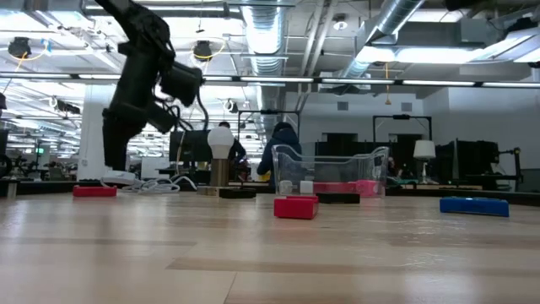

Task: Pick & Place Office items
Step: Put the top red digital clock into the yellow basket

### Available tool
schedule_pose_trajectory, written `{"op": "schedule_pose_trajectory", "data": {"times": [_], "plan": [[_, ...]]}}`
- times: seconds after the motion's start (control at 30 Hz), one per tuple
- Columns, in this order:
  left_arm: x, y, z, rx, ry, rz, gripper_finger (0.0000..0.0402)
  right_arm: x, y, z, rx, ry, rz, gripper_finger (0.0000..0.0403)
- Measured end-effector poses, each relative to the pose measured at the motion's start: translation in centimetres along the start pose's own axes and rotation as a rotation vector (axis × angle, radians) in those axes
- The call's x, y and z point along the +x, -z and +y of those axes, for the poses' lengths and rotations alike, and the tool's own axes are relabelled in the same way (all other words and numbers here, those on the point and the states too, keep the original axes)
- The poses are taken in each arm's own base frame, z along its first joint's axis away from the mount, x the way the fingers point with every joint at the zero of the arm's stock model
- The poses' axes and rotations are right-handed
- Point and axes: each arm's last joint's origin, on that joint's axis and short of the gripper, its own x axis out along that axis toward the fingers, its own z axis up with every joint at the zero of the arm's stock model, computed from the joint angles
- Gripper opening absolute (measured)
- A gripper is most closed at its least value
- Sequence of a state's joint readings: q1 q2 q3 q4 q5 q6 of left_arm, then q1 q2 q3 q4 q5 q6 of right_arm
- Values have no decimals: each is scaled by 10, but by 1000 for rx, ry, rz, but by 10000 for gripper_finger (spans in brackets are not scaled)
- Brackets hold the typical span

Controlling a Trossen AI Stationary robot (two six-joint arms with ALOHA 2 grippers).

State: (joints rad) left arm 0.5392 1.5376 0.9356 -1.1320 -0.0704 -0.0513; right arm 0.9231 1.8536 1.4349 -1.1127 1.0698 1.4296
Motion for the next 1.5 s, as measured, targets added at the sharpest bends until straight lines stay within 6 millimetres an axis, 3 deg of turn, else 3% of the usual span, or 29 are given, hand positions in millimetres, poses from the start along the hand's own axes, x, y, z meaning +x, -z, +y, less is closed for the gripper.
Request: {"op": "schedule_pose_trajectory", "data": {"times": [0.23, 0.67, 1.27, 1.37, 1.5], "plan": [[17, -15, -2, 51, 9, 17, 298, -6, 3, 3, 14, -28, -5, 177], [23, -20, -4, 74, 41, 23, 295, -16, 8, 7, 27, -72, -12, 177], [52, -8, 10, 56, 55, 43, 292, -16, 8, 7, 24, -74, -16, 177], [52, -8, 10, 57, 53, 38, 272, -16, 8, 7, 25, -75, -16, 177], [52, -9, 11, 57, 31, 33, 213, -16, 8, 7, 26, -76, -16, 177]]}}
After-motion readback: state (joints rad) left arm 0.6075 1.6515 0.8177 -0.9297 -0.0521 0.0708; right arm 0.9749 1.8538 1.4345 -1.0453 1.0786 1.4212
